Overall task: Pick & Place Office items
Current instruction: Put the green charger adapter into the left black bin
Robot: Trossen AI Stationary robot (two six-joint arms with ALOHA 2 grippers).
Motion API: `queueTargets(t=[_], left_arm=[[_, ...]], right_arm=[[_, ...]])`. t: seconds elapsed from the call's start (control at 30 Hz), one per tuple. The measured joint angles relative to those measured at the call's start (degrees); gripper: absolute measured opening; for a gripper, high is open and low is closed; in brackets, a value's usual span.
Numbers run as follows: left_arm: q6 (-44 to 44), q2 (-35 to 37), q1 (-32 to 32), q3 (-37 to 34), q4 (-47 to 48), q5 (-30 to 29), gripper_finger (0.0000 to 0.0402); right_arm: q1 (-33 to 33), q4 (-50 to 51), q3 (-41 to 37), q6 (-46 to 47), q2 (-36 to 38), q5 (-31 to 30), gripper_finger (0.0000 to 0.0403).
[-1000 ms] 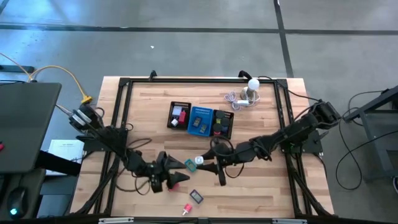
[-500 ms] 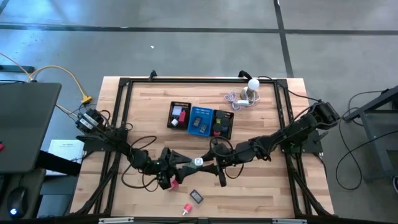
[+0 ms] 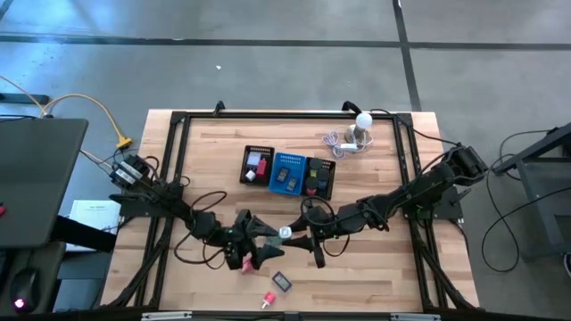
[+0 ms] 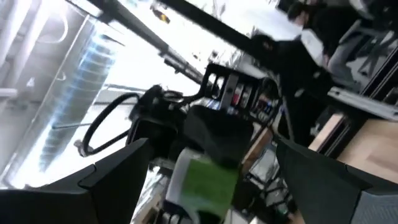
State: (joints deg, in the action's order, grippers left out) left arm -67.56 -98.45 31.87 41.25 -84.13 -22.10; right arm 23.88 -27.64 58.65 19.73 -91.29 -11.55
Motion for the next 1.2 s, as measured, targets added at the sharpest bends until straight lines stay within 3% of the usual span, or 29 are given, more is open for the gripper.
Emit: queueTargets(t=[0.53, 0.9, 1.2], left_arm=[[-0.08, 0.00, -1.24, 0.68, 4.39, -0.40, 0.0342], [-2.91, 0.04, -1.17, 0.91, 5.31, -2.69, 0.0258], [-3.57, 0.04, -0.62, 0.92, 5.59, -3.10, 0.0230]], right_arm=[[0.04, 0.08, -0.02, 0.00, 0.00, 0.34, 0.0119], [0.05, 0.42, -0.04, 0.85, 0.00, 0.37, 0.0119], [0.04, 0.81, -0.04, 1.54, -0.02, 0.29, 0.0119]])
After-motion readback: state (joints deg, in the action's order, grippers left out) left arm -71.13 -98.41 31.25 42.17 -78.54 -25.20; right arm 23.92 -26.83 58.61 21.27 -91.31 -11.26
